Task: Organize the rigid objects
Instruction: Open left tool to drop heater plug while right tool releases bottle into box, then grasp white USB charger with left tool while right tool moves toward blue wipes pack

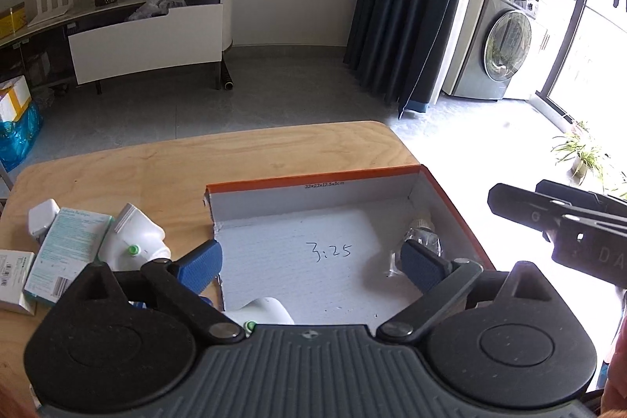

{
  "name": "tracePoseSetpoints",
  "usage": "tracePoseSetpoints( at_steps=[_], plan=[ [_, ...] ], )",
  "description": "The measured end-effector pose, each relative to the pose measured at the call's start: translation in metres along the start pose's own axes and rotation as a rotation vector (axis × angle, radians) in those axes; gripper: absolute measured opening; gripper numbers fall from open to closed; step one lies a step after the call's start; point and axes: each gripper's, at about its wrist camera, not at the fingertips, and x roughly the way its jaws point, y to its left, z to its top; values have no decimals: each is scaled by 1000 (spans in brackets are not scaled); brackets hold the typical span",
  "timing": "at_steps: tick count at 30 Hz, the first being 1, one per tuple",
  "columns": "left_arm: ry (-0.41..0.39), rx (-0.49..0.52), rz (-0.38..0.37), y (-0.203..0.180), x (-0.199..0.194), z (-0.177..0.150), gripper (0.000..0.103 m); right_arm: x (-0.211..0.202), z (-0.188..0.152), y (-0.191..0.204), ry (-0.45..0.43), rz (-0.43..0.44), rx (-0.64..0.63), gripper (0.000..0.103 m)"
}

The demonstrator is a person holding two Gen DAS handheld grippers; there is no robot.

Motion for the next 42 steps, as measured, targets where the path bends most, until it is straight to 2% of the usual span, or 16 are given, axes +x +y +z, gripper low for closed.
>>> tracePoseSetpoints(
  at_steps=[4, 8, 10, 14, 17, 21, 25, 27, 29, 32, 33, 36, 42],
  plan=[
    [-32, -57, 24, 17, -22, -2, 101, -11, -4, 5, 5, 27, 23, 79],
    [-27, -69, 81, 31, -37, -10, 102, -16, -13, 24, 24, 55, -39, 80],
    [-36, -93, 97, 40, -46, -17, 102, -16, -18, 32, 45, 91, -30, 80],
    [-53, -128, 153, 59, -62, -26, 102, -15, -28, 60, 87, 198, -73, 80],
    [-58, -159, 213, 78, -74, -33, 102, -7, -35, 83, 139, 326, -111, 81],
    [-64, -215, 261, 105, -86, -42, 102, 14, -43, 120, 244, 490, -166, 81],
    [-56, -251, 311, 129, -96, -52, 102, 43, -52, 147, 347, 605, -166, 81],
    [-52, -274, 323, 139, -100, -57, 102, 56, -59, 151, 389, 583, -170, 81],
    [-49, -295, 334, 148, -102, -63, 102, 69, -61, 146, 402, 526, -162, 78],
    [-37, -319, 337, 158, -100, -69, 102, 71, -58, 115, 307, 255, -88, 83],
    [-30, -327, 336, 161, -98, -71, 102, 69, -56, 107, 285, 226, -67, 84],
    [-22, -331, 320, 161, -91, -74, 102, 62, -53, 96, 300, 258, -46, 83],
    [-2, -289, 277, 148, -78, -88, 103, 31, -59, 120, 268, 321, -125, 84]
  ],
)
